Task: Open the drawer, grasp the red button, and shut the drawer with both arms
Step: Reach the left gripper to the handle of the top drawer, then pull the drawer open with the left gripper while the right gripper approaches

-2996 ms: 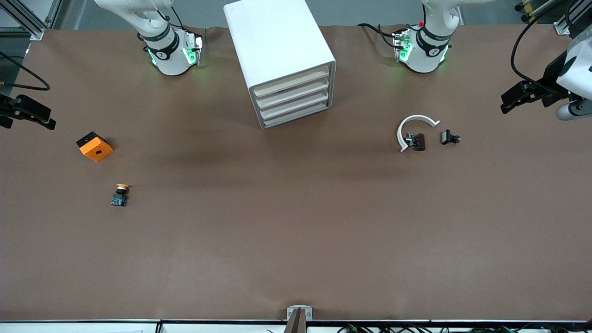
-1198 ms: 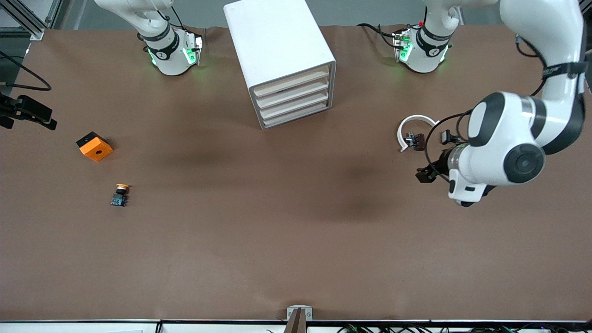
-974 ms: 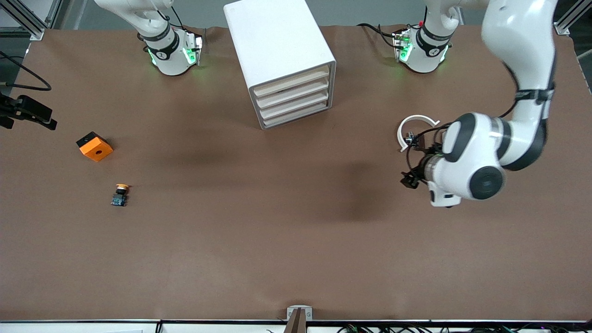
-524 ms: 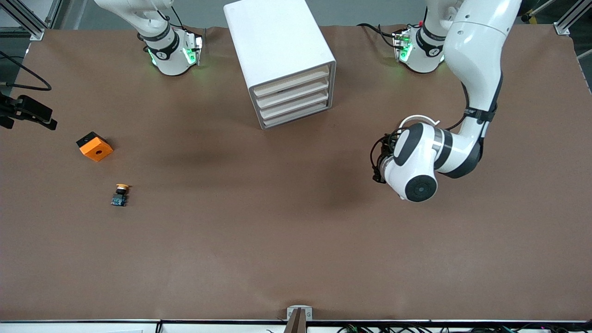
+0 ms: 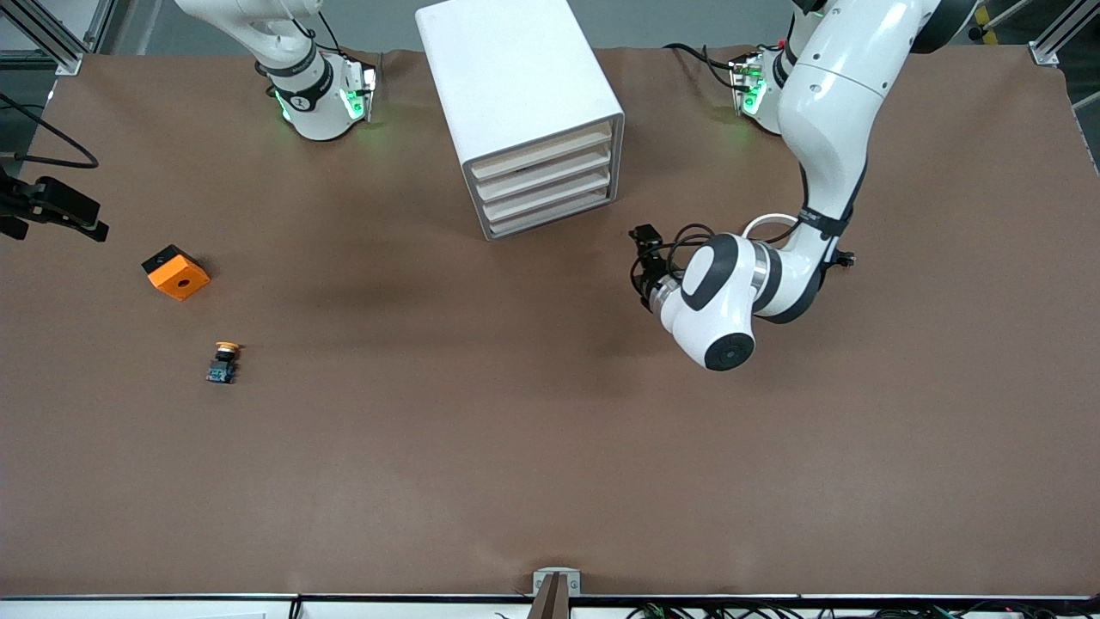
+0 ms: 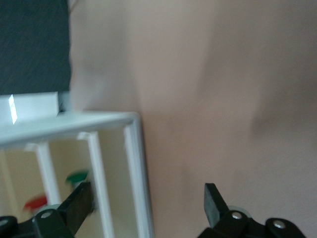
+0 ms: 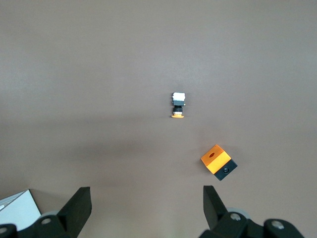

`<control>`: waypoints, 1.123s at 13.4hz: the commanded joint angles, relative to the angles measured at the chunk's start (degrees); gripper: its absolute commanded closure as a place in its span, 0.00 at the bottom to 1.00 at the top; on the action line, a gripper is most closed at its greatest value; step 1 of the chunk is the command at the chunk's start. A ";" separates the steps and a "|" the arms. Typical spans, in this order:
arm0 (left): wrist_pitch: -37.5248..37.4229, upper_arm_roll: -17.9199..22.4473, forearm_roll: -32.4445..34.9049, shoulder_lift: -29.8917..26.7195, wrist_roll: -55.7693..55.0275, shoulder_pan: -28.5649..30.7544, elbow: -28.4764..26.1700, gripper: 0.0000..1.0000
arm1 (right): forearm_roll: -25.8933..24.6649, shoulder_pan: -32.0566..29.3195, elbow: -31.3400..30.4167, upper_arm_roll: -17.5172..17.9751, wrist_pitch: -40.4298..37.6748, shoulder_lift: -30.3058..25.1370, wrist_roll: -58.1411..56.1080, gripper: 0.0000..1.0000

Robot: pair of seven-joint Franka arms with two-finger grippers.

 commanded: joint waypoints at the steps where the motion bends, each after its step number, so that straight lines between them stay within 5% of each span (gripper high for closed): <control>1: -2.80 0.28 -6.06 1.03 -5.27 -0.75 1.20 0.00 | 0.08 0.59 1.39 -0.08 -0.98 0.58 0.05 0.00; 4: -5.70 0.28 -10.38 1.56 -11.60 -2.95 1.20 0.06 | -0.10 2.96 1.22 -0.08 -1.07 0.67 1.62 0.00; 7: -9.13 0.28 -12.06 1.30 -12.94 -6.64 1.29 0.38 | 0.17 7.69 1.30 -0.08 -4.48 0.58 12.31 0.00; 11: -12.22 0.19 -12.14 1.30 -13.37 -9.63 1.11 0.49 | 0.17 17.79 1.30 -0.08 -7.83 0.58 31.37 0.00; 15: -12.05 0.19 -12.32 1.74 -13.55 -11.84 1.11 0.50 | 1.13 26.59 1.04 -0.08 -6.00 1.99 48.80 0.00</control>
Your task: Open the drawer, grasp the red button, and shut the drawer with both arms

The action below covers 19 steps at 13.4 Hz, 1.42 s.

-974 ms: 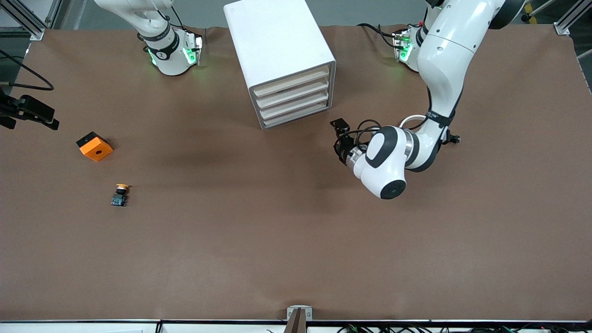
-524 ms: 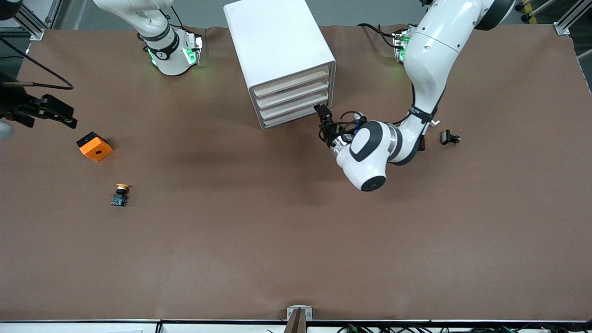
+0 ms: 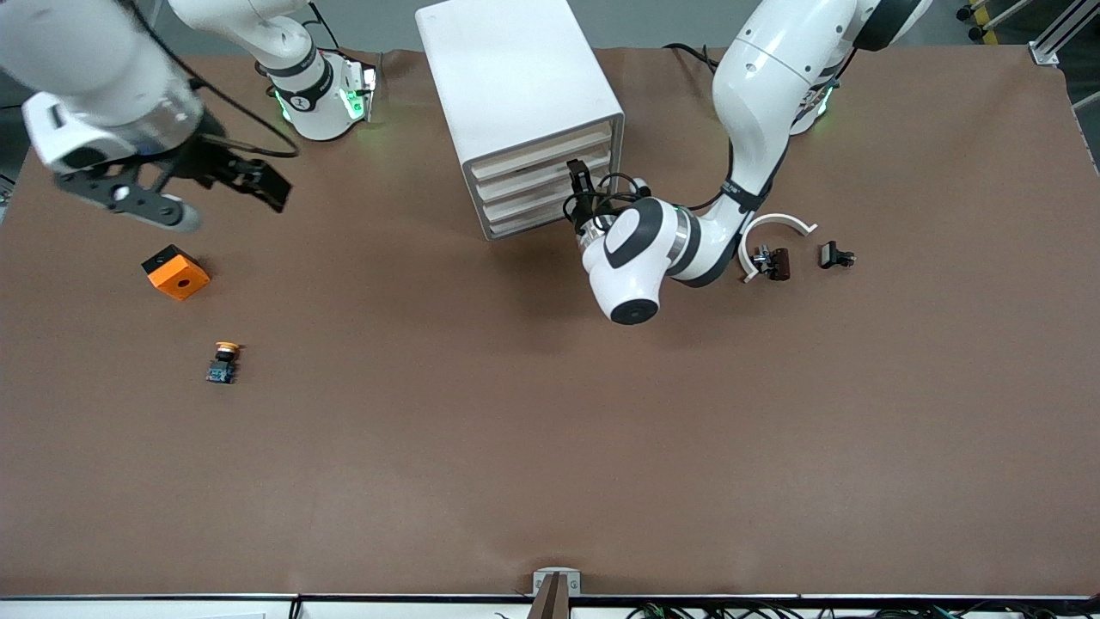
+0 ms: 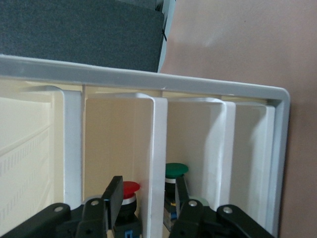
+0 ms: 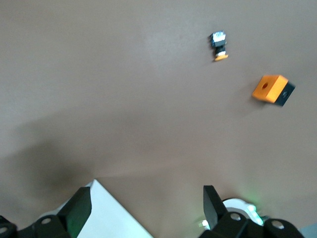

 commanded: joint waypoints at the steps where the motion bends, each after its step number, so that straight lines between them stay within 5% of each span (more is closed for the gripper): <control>1: -0.81 0.49 -1.19 0.63 -0.97 -0.71 0.77 0.57 | 0.95 4.39 0.88 -0.74 0.47 2.32 8.41 0.00; 6: -0.55 0.57 -0.67 1.16 -0.88 -1.51 0.77 0.99 | 6.65 8.88 -0.52 -0.74 4.24 4.08 21.42 0.00; 14: -0.54 7.86 -0.31 1.42 -0.71 -0.80 2.44 1.00 | 6.93 21.62 -0.52 -0.74 17.33 11.80 47.62 0.00; 19: 0.42 9.71 -0.40 2.04 -0.53 5.07 3.93 1.00 | 7.10 24.36 -0.52 -0.74 22.61 17.26 51.85 0.00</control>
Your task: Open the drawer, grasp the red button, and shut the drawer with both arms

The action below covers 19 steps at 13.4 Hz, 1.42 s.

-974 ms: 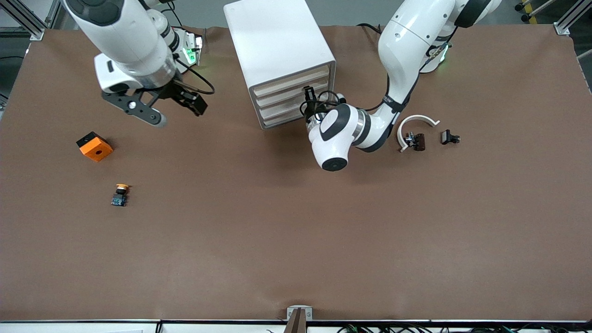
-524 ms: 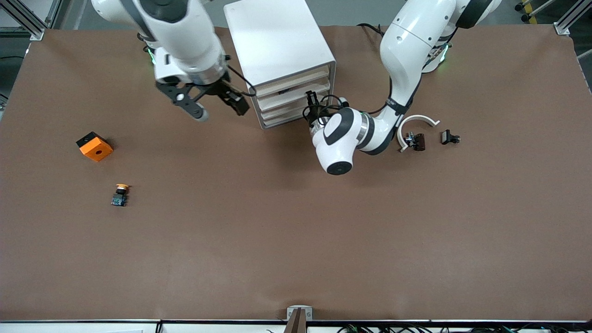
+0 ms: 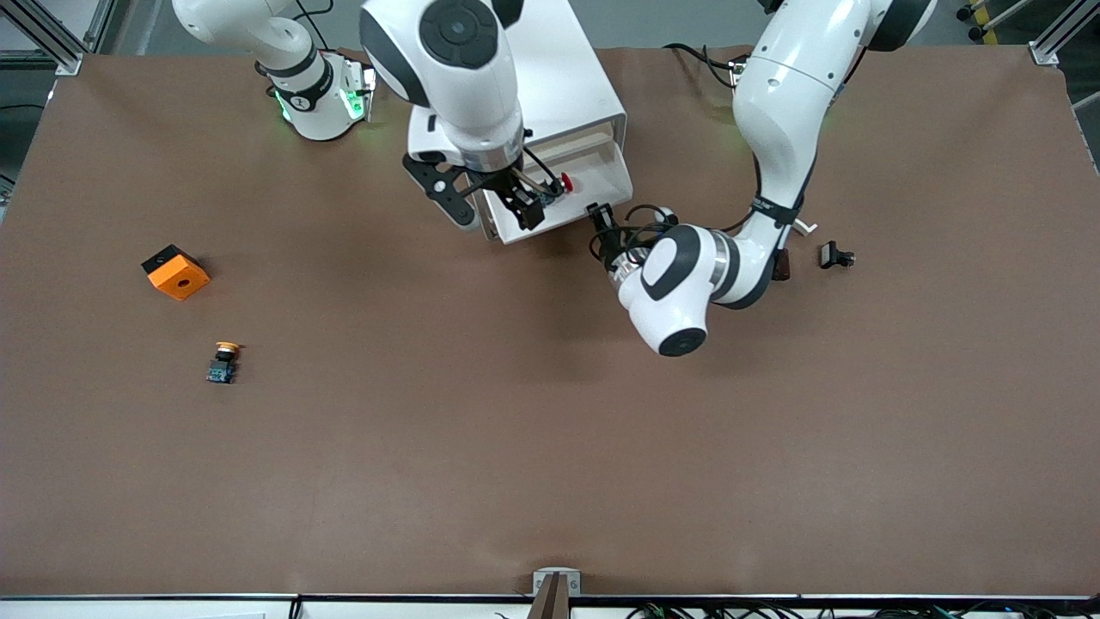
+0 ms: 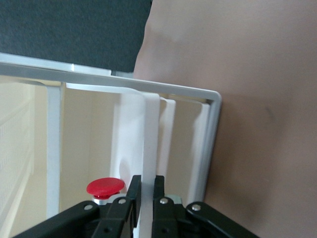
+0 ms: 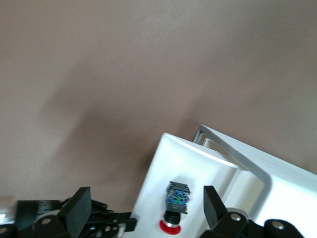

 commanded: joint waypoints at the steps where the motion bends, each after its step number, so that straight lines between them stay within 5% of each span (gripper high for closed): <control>1: -0.21 1.08 0.86 1.14 -0.95 3.97 1.17 1.00 | 0.58 1.09 0.55 -0.69 2.68 2.47 5.00 0.00; 4: -0.04 1.17 0.86 1.40 -0.60 5.65 2.57 1.00 | 0.58 3.02 0.55 -0.69 5.85 5.64 6.87 0.00; 8: -0.04 1.43 0.77 1.67 -0.60 7.06 3.46 0.81 | 0.58 4.08 0.73 -0.69 10.17 9.16 6.87 0.00; 9: -0.04 1.44 0.77 1.67 -0.43 7.50 3.89 0.64 | 0.58 4.34 0.73 -0.69 10.17 9.69 6.87 0.00; 10: -0.04 1.44 1.03 1.67 -0.25 7.59 4.24 0.12 | 0.58 4.34 0.64 -0.69 9.99 10.21 6.87 0.00; 11: -0.04 1.52 1.21 1.67 -0.25 7.76 4.68 0.00 | 0.58 4.34 0.64 -0.69 9.99 10.65 7.04 0.00; 15: -0.04 3.54 1.90 1.49 0.62 8.55 8.19 0.00 | 0.67 4.26 0.82 -0.69 11.39 13.03 9.24 0.00; 19: -0.21 4.07 15.93 0.79 2.37 8.56 15.12 0.00 | 1.99 3.55 0.99 -0.69 12.01 14.79 10.03 0.00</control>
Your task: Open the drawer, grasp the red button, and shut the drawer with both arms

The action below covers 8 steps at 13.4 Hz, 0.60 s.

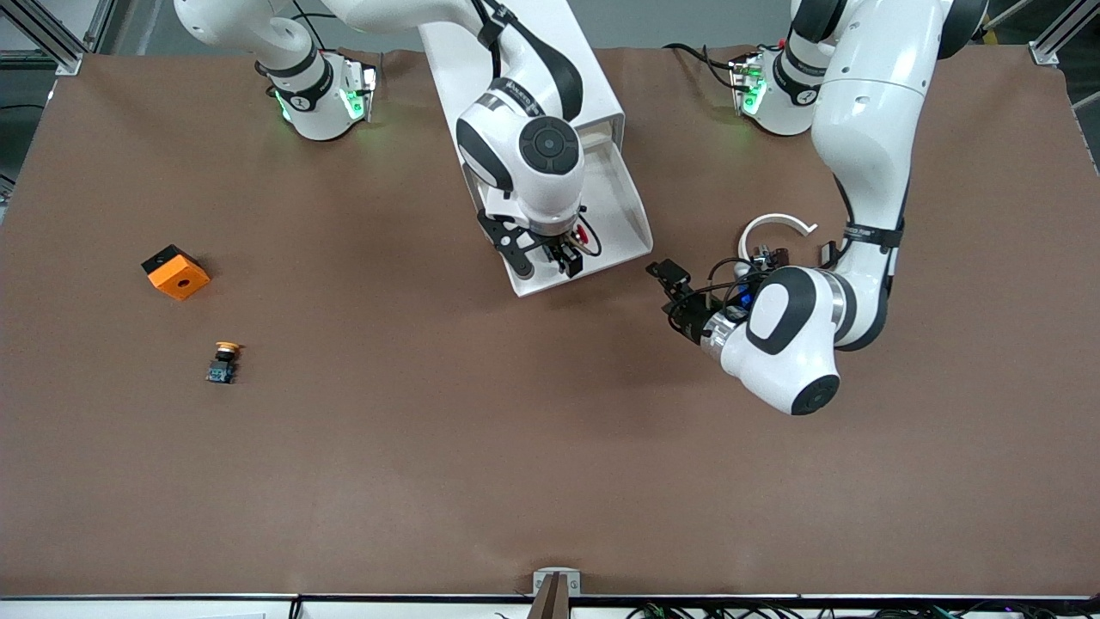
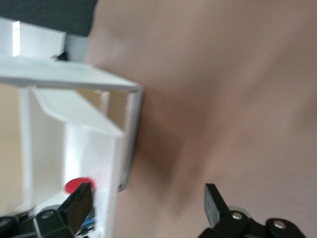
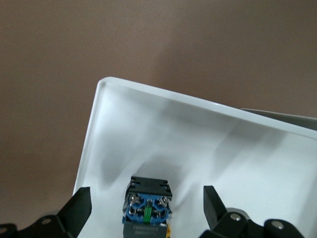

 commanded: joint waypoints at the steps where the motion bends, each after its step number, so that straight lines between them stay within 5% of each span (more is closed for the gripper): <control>1: -1.09 0.37 8.72 -0.48 3.75 -0.33 5.87 0.00 | 1.21 0.01 0.93 -0.24 0.07 1.09 0.97 0.00; 3: -1.09 0.90 13.38 -4.33 15.55 0.28 6.15 0.00 | 1.21 -0.08 0.93 -0.24 0.07 1.19 0.88 0.05; 5: -1.09 1.34 20.58 -9.07 32.96 0.28 6.07 0.00 | 1.21 -0.08 1.02 -0.24 0.07 1.19 0.88 0.35; 8: -1.09 1.86 26.24 -10.50 41.19 2.12 6.15 0.00 | 1.29 -0.08 1.11 -0.24 0.07 1.19 0.79 0.60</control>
